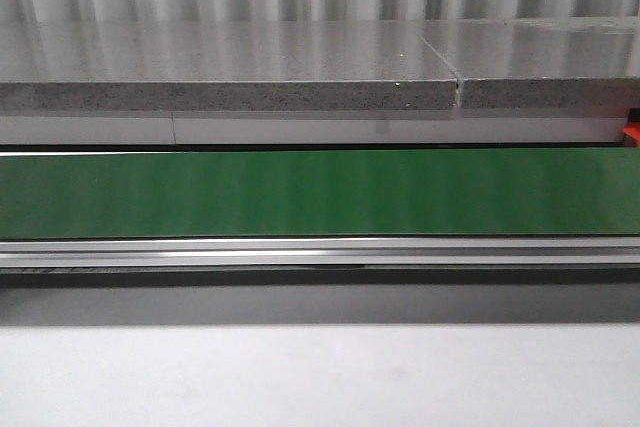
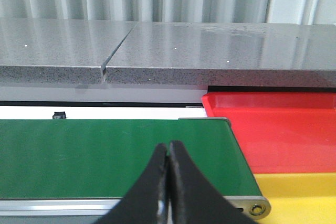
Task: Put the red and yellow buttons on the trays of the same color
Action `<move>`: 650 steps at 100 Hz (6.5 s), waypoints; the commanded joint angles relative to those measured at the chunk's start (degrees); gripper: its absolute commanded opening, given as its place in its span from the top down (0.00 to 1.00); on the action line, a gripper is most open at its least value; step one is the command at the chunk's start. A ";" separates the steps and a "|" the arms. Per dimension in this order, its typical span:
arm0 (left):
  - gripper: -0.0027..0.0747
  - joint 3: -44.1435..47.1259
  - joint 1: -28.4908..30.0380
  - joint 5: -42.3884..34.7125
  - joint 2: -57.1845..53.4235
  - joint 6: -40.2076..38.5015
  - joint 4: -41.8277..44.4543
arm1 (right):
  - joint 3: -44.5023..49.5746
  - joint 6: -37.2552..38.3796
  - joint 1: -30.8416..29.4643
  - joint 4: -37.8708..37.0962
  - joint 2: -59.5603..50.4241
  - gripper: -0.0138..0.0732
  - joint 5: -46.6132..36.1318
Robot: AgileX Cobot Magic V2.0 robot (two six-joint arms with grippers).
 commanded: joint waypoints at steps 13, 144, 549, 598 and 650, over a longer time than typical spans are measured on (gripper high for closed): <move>0.40 -9.67 8.53 7.47 8.41 -0.82 -3.77 | -0.84 0.01 -0.29 -0.41 -0.79 0.89 -4.34; 0.40 -36.31 30.04 33.36 51.32 1.64 -6.65 | -0.84 0.01 -0.29 -0.41 -0.79 0.89 -4.34; 0.40 -32.28 15.12 33.34 32.06 6.05 -7.34 | -0.84 0.01 -0.29 -0.41 -0.79 0.89 -4.34; 0.40 -25.21 24.31 33.34 32.88 9.40 -6.69 | -0.84 0.01 -0.29 -0.41 -0.79 0.89 -4.34; 0.40 -25.56 24.31 33.34 44.75 9.40 -5.34 | -0.84 0.01 -0.29 -0.41 -0.79 0.89 -4.34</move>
